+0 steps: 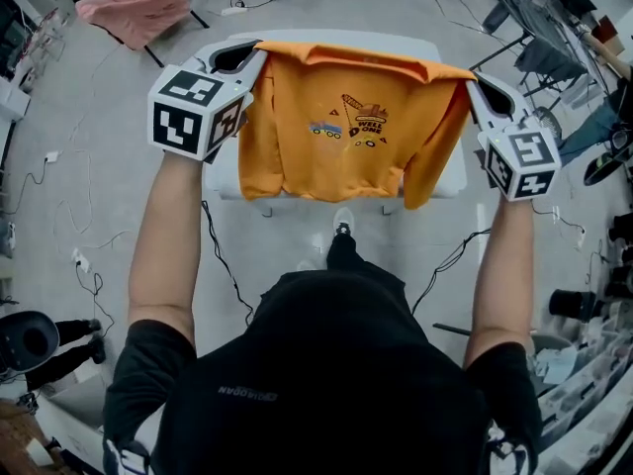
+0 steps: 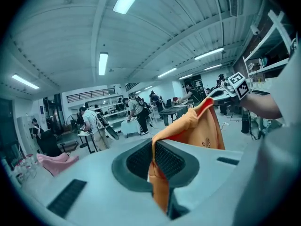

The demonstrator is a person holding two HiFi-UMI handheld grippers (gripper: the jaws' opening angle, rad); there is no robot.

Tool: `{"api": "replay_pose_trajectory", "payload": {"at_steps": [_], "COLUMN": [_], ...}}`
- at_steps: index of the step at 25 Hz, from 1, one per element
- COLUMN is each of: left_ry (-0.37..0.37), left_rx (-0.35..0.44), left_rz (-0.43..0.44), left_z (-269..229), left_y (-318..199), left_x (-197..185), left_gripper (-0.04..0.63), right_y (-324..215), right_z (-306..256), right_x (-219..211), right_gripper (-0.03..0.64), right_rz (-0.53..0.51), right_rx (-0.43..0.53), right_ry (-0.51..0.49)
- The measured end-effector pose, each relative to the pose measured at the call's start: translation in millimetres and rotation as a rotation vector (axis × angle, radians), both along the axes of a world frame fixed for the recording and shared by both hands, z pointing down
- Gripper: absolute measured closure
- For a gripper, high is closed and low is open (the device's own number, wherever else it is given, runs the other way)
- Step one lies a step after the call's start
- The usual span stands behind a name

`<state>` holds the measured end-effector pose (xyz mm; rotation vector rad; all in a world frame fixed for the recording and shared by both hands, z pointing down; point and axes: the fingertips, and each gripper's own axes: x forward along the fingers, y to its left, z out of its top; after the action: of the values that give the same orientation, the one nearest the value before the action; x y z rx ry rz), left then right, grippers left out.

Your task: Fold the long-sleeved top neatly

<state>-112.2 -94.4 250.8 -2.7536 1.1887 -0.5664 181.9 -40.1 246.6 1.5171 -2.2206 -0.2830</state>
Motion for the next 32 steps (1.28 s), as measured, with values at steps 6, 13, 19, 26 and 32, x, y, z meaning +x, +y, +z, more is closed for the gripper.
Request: {"api": "replay_pose_trajectory", "payload": {"at_steps": [6, 13, 19, 26, 32], "left_ry": [-0.025, -0.060, -0.091, -0.115, -0.143], "left_rx": [-0.072, -0.198, -0.296, -0.385, -0.462], "left_rz": [-0.057, -0.131, -0.189, -0.234, -0.271], "left_z": [39.4, 100.8, 162.0, 229.5, 286.8], "left_y": [-69.5, -155.1, -215.4, -269.2, -315.8], "left_x": [7.8, 15.0, 19.5, 21.6, 21.0], "left_gripper": [0.578, 0.578, 0.578, 0.578, 0.578], "right_y": [-71.2, -163.7, -247.1, -307.8, -356.6], "right_z": [37.3, 89.5, 150.8, 226.9, 288.9], "right_x": [9.3, 16.6, 23.7, 25.3, 23.1], "right_gripper": [0.595, 0.595, 0.595, 0.595, 0.594], "right_rz": [0.012, -0.005, -0.011, -0.001, -0.016], "right_rx": [-0.077, -0.188, -0.297, -0.418, -0.537], "right_ry": [-0.016, -0.008, 0.003, -0.012, -0.029]}}
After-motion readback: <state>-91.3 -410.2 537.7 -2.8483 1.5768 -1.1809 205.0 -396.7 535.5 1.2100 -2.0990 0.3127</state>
